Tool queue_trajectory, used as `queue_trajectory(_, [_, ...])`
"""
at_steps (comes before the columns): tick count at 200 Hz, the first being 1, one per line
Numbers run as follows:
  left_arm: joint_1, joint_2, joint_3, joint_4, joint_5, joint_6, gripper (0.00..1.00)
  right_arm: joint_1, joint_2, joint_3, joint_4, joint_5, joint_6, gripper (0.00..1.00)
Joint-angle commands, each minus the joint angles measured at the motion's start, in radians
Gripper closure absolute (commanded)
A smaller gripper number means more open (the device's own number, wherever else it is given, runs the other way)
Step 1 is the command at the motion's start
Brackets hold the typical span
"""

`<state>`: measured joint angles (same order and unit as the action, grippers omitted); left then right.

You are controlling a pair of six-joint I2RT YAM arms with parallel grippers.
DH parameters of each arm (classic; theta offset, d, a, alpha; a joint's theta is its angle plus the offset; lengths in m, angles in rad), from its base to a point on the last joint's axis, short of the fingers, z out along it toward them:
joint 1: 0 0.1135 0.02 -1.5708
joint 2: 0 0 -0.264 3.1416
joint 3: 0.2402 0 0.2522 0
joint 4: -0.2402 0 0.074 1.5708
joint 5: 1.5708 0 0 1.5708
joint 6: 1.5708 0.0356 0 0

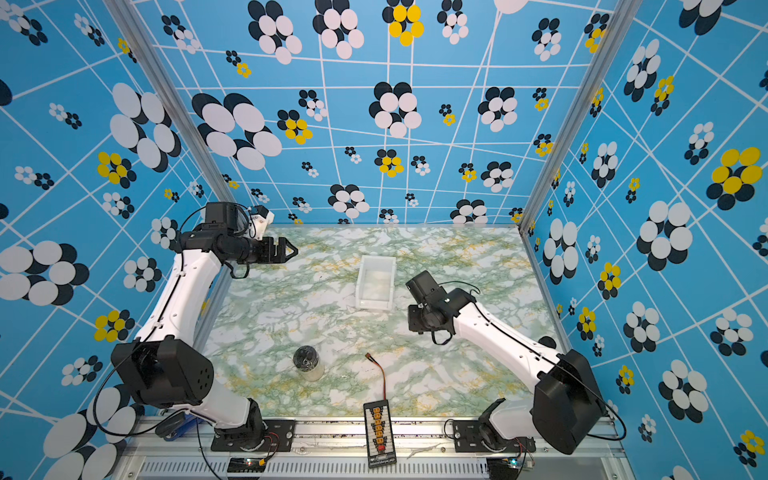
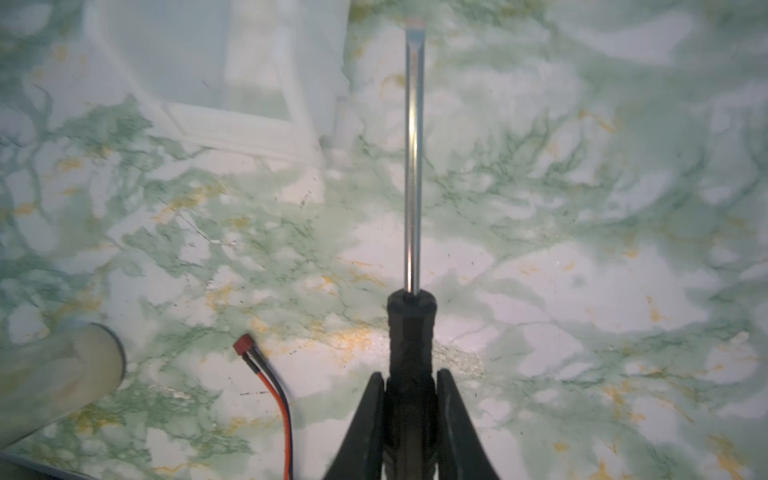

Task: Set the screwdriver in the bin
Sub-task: 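Carry the screwdriver with the right gripper over the translucent white bin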

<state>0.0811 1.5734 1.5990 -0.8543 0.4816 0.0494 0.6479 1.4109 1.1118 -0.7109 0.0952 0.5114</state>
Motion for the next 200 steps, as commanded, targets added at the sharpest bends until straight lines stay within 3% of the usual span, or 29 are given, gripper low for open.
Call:
queue_trajectory(1, [0.007,-0.038,-0.010,0.026,0.000,0.015,0.01,0.007,0.091,0.134,-0.053,-0.011,-0.076,0.81])
queue_trajectory(77, [0.006,-0.065,-0.028,0.031,-0.007,0.009,0.01,0.007,0.494,0.578,-0.056,-0.109,-0.150,0.81])
queue_trajectory(112, [0.006,-0.073,-0.042,0.034,-0.003,0.009,0.01,0.006,0.604,0.641,-0.066,-0.139,-0.154,0.81])
queue_trajectory(200, [0.004,-0.084,-0.066,0.038,0.000,0.023,0.01,0.007,0.711,0.666,-0.017,-0.142,-0.151,0.80])
